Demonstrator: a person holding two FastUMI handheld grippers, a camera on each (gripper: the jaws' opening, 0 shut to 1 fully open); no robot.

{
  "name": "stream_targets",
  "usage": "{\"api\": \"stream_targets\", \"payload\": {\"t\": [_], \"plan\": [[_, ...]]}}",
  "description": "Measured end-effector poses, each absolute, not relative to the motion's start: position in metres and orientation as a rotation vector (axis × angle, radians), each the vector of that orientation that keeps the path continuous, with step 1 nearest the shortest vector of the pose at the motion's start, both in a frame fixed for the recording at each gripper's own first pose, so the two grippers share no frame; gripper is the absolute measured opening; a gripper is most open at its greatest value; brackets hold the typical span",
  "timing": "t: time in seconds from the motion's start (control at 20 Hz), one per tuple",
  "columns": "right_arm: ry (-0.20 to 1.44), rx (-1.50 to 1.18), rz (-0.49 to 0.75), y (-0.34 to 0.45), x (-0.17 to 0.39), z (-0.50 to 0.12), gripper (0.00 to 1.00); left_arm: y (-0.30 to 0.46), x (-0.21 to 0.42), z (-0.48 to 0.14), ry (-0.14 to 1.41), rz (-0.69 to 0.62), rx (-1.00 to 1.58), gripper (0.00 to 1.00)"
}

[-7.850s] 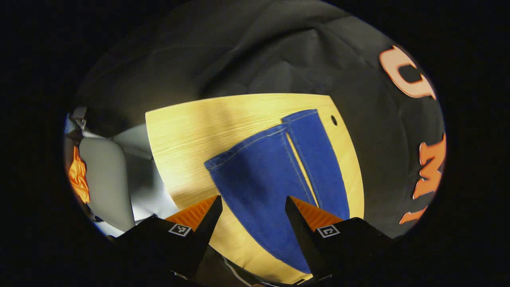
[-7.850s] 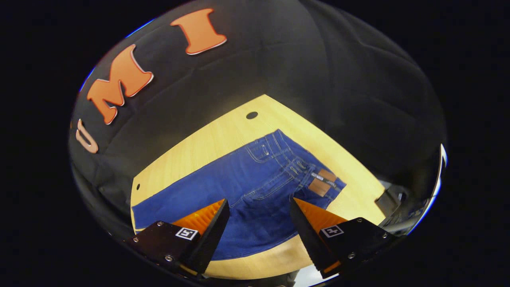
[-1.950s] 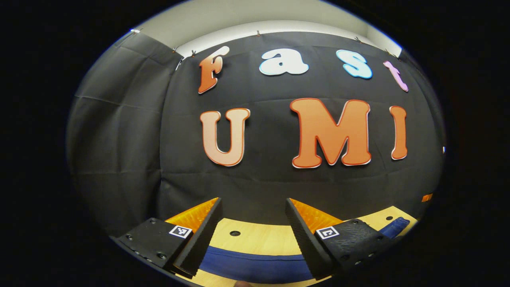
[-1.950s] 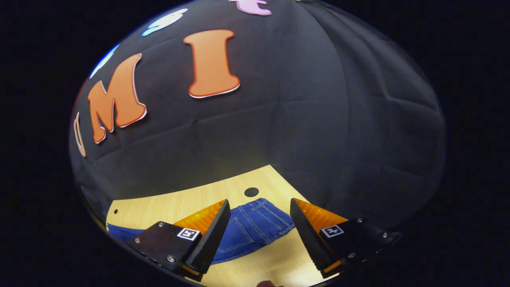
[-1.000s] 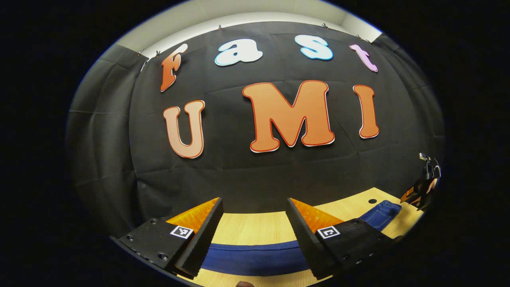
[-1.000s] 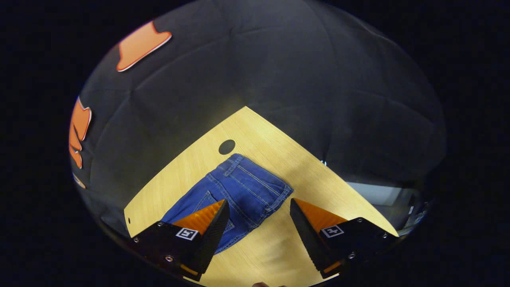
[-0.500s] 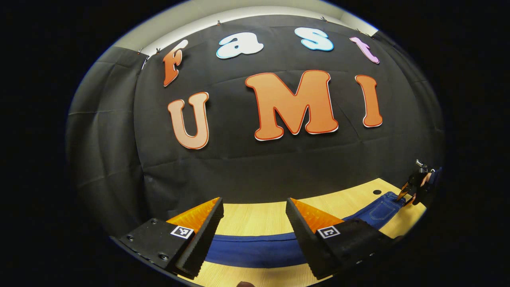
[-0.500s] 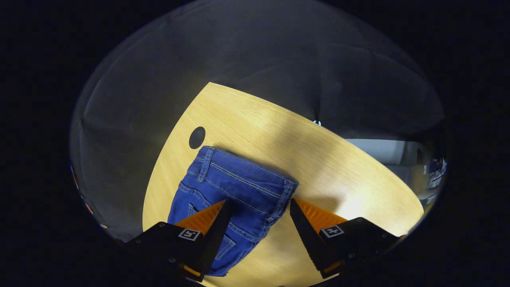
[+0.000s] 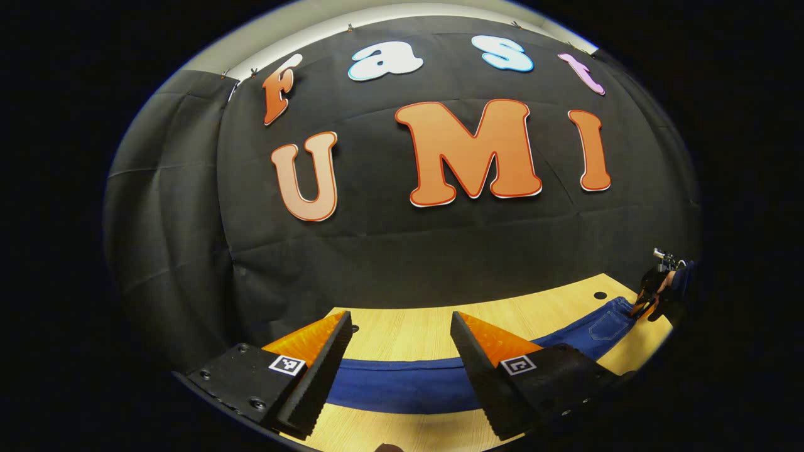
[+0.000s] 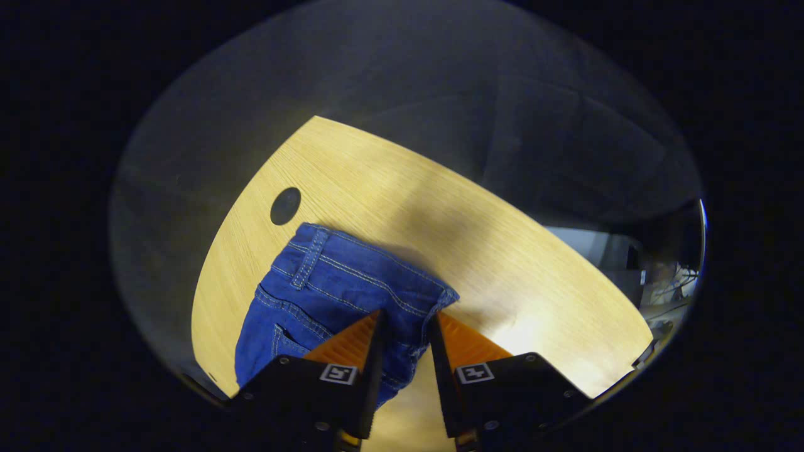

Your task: Grasp the waist and the cuffs of the jeans and fold them to make the two legs overlap; first hold the waist and fold one-third of the jeans toward the cuffs, then hold the cuffs and fold the remaining one-third in the same direction to finish folding.

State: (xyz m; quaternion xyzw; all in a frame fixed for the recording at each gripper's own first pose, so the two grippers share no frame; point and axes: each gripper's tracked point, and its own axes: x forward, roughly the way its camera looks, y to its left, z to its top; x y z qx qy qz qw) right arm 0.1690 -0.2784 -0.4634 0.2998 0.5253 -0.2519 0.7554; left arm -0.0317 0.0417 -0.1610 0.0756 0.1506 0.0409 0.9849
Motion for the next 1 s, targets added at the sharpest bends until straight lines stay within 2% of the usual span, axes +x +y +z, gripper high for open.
{"api": "stream_targets", "payload": {"t": [0.05, 0.1, 0.15, 0.3, 0.35, 0.7, 1.0], "plan": [[1.149, 0.658, -0.533, -0.276, 0.166, -0.462, 0.32, 0.044, -0.033, -0.161, 0.300, 0.084, 0.158, 0.97], [1.149, 0.688, -0.549, -0.274, 0.163, -0.457, 0.31, 0.047, -0.035, -0.160, 0.300, 0.086, 0.160, 0.97], [1.154, 0.716, -0.538, -0.272, 0.169, -0.462, 0.24, 0.050, -0.036, -0.161, 0.297, 0.086, 0.152, 0.97], [1.086, 0.767, -0.525, -0.273, 0.181, -0.446, 0.24, 0.058, -0.039, -0.159, 0.286, 0.093, 0.099, 0.97], [1.043, 0.759, -0.499, -0.267, 0.187, -0.442, 0.13, 0.065, -0.040, -0.158, 0.282, 0.102, 0.095, 0.97], [0.845, 0.661, -0.361, -0.251, 0.193, -0.367, 0.13, 0.085, -0.042, -0.158, 0.285, 0.085, 0.063, 0.96], [0.704, 0.552, -0.180, -0.231, 0.199, -0.295, 0.13, 0.110, -0.048, -0.152, 0.268, 0.076, 0.039, 0.97]]}}
